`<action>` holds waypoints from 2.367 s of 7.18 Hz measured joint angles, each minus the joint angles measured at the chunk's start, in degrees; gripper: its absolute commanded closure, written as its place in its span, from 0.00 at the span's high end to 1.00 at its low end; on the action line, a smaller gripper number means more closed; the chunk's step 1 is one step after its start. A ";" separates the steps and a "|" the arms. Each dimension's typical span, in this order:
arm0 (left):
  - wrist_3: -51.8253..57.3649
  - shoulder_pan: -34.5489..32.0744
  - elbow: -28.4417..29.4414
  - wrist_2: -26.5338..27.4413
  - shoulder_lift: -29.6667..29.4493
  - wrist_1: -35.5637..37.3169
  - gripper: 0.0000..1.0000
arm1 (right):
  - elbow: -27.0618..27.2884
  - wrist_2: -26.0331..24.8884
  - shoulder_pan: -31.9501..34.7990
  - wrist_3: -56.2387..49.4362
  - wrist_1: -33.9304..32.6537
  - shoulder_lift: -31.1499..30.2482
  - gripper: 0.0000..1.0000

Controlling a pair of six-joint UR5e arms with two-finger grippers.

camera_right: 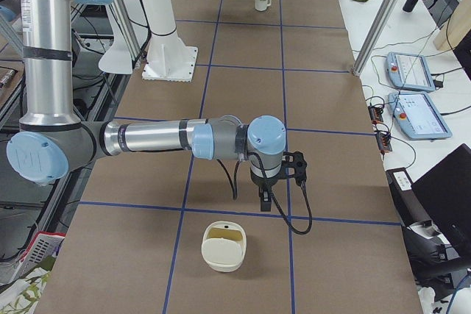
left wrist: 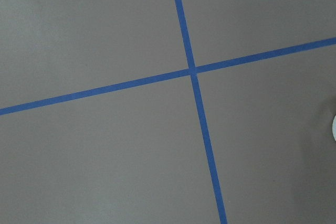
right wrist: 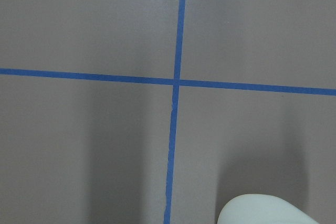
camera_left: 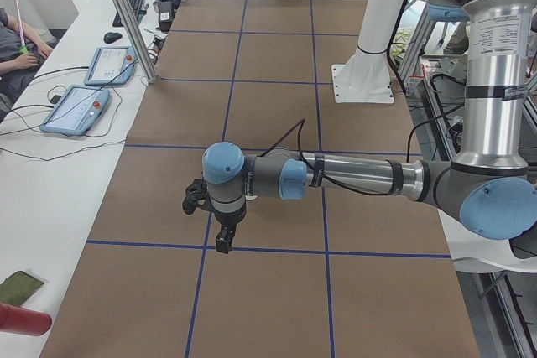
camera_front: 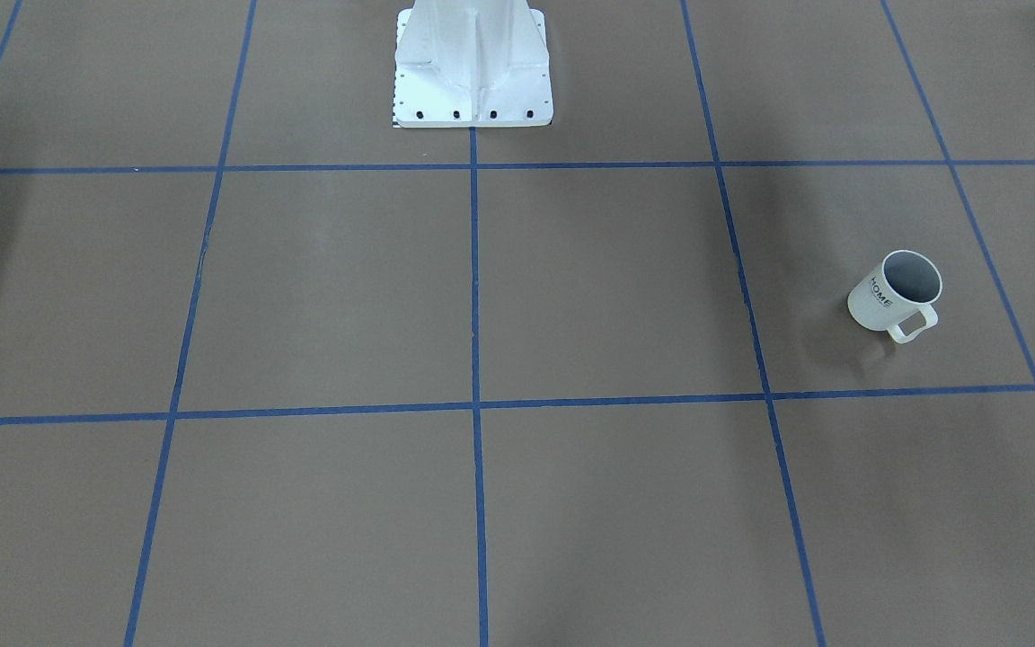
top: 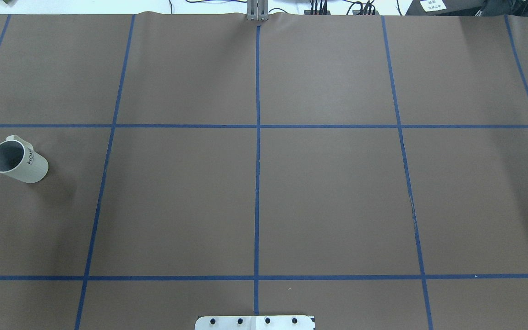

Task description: Left arm hands cup to right arm to dump lemon

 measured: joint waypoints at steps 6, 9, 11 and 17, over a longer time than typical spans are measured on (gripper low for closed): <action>-0.09 0.05 0.75 -0.02 -0.38 0.02 1.00 | -4.79 -0.26 -0.13 0.00 0.15 3.75 1.00; -0.17 0.12 1.14 0.03 -0.74 0.02 1.00 | -6.74 -0.27 -0.17 0.00 0.18 5.19 1.00; -0.18 0.14 1.19 0.03 -0.85 0.07 1.00 | -6.83 -0.25 -0.18 0.00 0.24 5.25 1.00; -0.18 0.14 1.39 0.03 -0.91 0.11 1.00 | -6.85 -0.18 -0.18 0.00 0.25 5.26 1.00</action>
